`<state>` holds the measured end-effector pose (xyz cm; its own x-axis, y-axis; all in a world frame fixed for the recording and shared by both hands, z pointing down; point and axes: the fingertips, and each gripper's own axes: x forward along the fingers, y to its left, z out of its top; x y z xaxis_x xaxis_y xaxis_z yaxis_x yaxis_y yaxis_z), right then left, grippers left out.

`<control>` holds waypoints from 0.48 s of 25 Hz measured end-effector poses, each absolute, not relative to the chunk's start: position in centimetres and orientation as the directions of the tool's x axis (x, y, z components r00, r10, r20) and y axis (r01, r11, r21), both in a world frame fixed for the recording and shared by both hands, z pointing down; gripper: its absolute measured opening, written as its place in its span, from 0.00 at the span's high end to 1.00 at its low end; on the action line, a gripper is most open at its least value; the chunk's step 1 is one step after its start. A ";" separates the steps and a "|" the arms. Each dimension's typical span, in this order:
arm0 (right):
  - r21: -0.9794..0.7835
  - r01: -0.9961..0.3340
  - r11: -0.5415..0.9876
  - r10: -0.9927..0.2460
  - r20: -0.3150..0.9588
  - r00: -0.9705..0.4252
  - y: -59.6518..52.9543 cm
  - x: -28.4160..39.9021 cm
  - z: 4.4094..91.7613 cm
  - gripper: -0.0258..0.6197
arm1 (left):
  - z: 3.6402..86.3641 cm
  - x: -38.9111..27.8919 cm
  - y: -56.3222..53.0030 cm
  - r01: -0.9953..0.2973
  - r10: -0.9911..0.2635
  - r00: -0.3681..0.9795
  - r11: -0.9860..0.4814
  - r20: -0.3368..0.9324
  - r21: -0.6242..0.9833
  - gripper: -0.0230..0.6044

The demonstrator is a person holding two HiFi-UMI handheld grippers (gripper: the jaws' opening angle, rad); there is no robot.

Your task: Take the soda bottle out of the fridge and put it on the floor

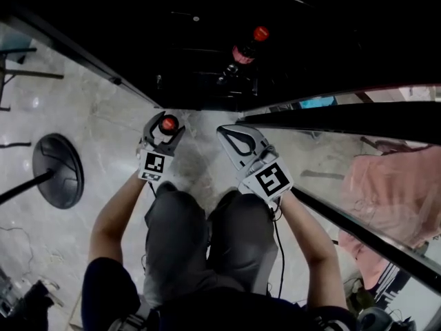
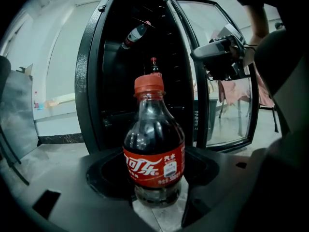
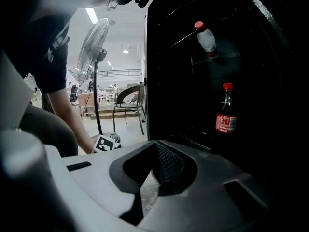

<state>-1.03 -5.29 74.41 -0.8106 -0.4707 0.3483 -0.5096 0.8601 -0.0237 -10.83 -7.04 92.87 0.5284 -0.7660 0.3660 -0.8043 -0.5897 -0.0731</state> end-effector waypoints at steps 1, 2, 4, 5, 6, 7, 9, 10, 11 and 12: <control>-0.021 -0.507 0.862 -0.469 0.345 -0.813 -5.2 -1.0 74.7 0.93 | 93.5 -10.8 -6.9 -0.803 -0.765 0.529 -0.591 0.367 -0.075 0.45; -0.023 -0.508 0.861 -0.470 0.343 -0.813 -5.2 -0.9 75.0 0.93 | 94.1 -10.7 -6.7 -0.802 -0.764 0.529 -0.592 0.369 -0.076 0.45; -0.028 -0.517 0.856 -0.478 0.340 -0.810 -5.3 -0.6 75.5 0.93 | 95.5 -10.7 -6.4 -0.804 -0.763 0.525 -0.590 0.377 -0.075 0.45; -0.026 -0.520 0.854 -0.482 0.338 -0.808 -5.3 -0.4 75.7 0.93 | 96.3 -10.7 -6.2 -0.807 -0.763 0.520 -0.586 0.383 -0.073 0.45; -0.023 -0.523 0.852 -0.485 0.337 -0.807 -5.4 -0.3 75.9 0.93 | 97.0 -10.7 -6.2 -0.810 -0.764 0.515 -0.582 0.389 -0.072 0.45; -0.021 -0.523 0.852 -0.486 0.338 -0.806 -5.3 -0.1 76.1 0.93 | 97.6 -10.7 -6.1 -0.814 -0.765 0.509 -0.577 0.394 -0.069 0.45; -0.016 -0.518 0.855 -0.482 0.343 -0.806 -5.3 0.1 76.7 0.93 | 98.8 -10.8 -6.1 -0.821 -0.769 0.499 -0.567 0.400 -0.066 0.45; -0.013 -0.515 0.857 -0.479 0.348 -0.806 -5.2 0.1 77.0 0.93 | 99.4 -10.7 -6.1 -0.822 -0.770 0.497 -0.565 0.401 -0.066 0.45; -0.011 -0.513 0.858 -0.477 0.353 -0.805 -5.1 0.2 77.3 0.93 | 99.9 -10.7 -6.1 -0.823 -0.770 0.496 -0.564 0.402 -0.066 0.45; -0.009 -0.513 0.858 -0.477 0.356 -0.804 -5.1 0.3 77.6 0.93 | 100.4 -10.6 -6.1 -0.823 -0.769 0.496 -0.564 0.403 -0.064 0.45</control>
